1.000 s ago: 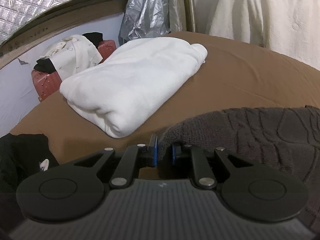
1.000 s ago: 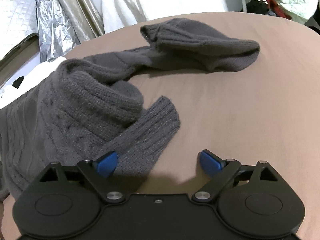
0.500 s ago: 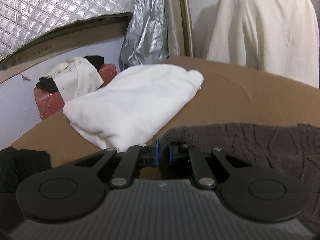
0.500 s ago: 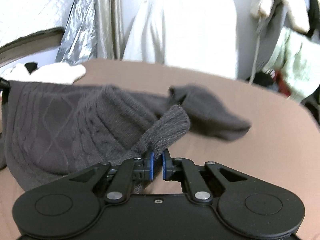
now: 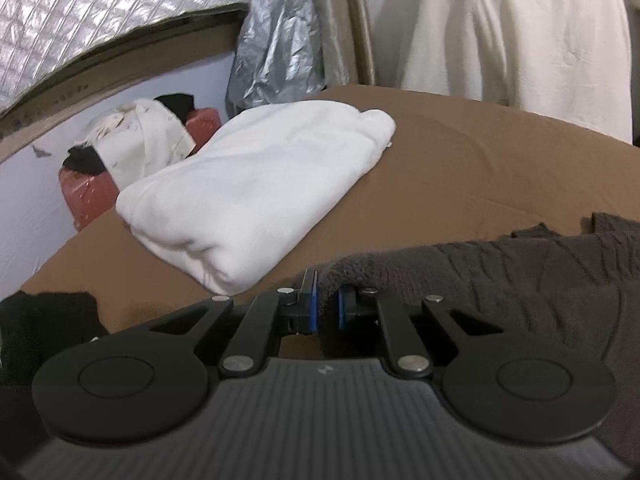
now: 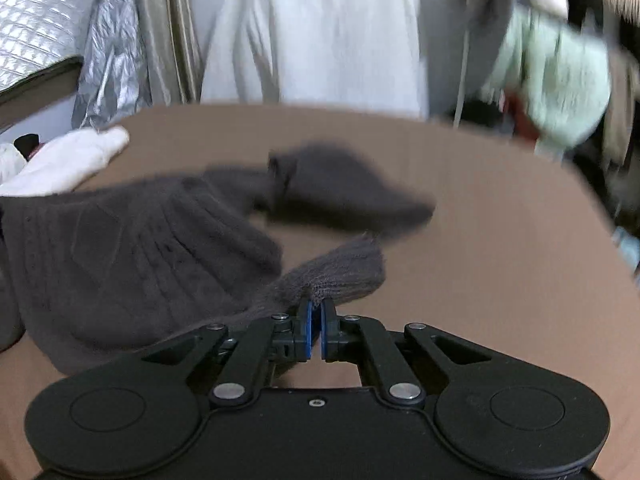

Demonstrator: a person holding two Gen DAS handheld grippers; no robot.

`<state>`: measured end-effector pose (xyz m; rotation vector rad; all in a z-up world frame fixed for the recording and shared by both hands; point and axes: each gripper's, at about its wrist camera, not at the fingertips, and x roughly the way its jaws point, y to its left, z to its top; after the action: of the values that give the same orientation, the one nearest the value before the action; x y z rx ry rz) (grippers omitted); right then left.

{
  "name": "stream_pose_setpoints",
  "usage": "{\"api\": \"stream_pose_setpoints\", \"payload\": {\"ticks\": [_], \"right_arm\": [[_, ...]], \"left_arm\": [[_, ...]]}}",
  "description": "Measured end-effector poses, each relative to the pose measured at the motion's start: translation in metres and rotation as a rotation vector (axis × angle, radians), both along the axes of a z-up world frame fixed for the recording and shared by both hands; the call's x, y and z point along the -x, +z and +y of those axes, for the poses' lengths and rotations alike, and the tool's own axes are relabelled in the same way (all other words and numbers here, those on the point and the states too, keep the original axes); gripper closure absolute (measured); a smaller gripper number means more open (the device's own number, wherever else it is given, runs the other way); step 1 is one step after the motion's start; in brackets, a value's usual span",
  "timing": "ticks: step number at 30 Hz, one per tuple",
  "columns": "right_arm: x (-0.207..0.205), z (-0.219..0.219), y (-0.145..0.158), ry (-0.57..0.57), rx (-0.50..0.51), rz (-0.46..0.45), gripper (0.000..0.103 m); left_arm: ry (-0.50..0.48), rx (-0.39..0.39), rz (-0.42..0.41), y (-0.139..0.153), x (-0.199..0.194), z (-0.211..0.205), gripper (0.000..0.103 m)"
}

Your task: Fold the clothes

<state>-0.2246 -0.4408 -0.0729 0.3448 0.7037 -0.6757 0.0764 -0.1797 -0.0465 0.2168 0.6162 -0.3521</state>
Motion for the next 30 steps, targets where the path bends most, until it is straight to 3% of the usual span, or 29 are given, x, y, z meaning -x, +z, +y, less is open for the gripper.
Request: {"api": "stream_pose_setpoints", "payload": {"ticks": [5, 7, 9, 12, 16, 17, 19, 20, 22, 24, 27, 29, 30], "right_arm": [[0.019, -0.022, -0.014, -0.060, -0.163, -0.079, 0.078], [0.029, -0.031, -0.011, -0.085, -0.210, -0.132, 0.053], [0.037, -0.038, -0.010, -0.110, -0.226, -0.170, 0.053], [0.043, -0.052, -0.010, -0.119, -0.244, -0.216, 0.051], [0.025, -0.067, -0.025, -0.044, -0.279, -0.204, 0.051], [0.016, -0.069, -0.031, -0.016, -0.288, -0.187, 0.051], [-0.003, -0.072, -0.044, 0.047, -0.298, -0.143, 0.051], [-0.014, -0.072, -0.049, 0.081, -0.299, -0.117, 0.051], [-0.033, -0.071, -0.058, 0.142, -0.289, -0.070, 0.051], [-0.051, -0.070, -0.063, 0.185, -0.275, -0.042, 0.050], [-0.067, -0.070, -0.068, 0.242, -0.261, -0.005, 0.045], [-0.073, -0.071, -0.069, 0.268, -0.226, 0.033, 0.032], [-0.075, -0.071, -0.070, 0.279, -0.205, 0.051, 0.023]], "left_arm": [[0.022, 0.127, -0.004, 0.019, 0.004, 0.031, 0.093], [0.032, 0.103, -0.011, 0.018, 0.002, 0.032, 0.093], [0.042, 0.062, -0.012, 0.013, 0.000, 0.030, 0.091], [0.053, -0.032, 0.040, 0.001, -0.009, 0.021, 0.075], [0.015, -0.014, 0.140, 0.002, -0.014, 0.025, 0.070], [0.006, 0.016, 0.170, 0.005, -0.015, 0.030, 0.070], [-0.016, 0.154, 0.217, 0.019, -0.013, 0.046, 0.069], [-0.021, 0.197, 0.210, 0.026, -0.010, 0.053, 0.069], [-0.018, 0.227, 0.141, 0.036, -0.002, 0.061, 0.061], [-0.015, 0.206, 0.062, 0.041, 0.007, 0.060, 0.058], [-0.145, 0.220, 0.150, 0.039, 0.013, 0.040, 0.056], [-0.240, 0.222, 0.191, 0.035, 0.026, 0.015, 0.054], [-0.308, 0.202, 0.194, 0.033, 0.037, -0.004, 0.049]]}}
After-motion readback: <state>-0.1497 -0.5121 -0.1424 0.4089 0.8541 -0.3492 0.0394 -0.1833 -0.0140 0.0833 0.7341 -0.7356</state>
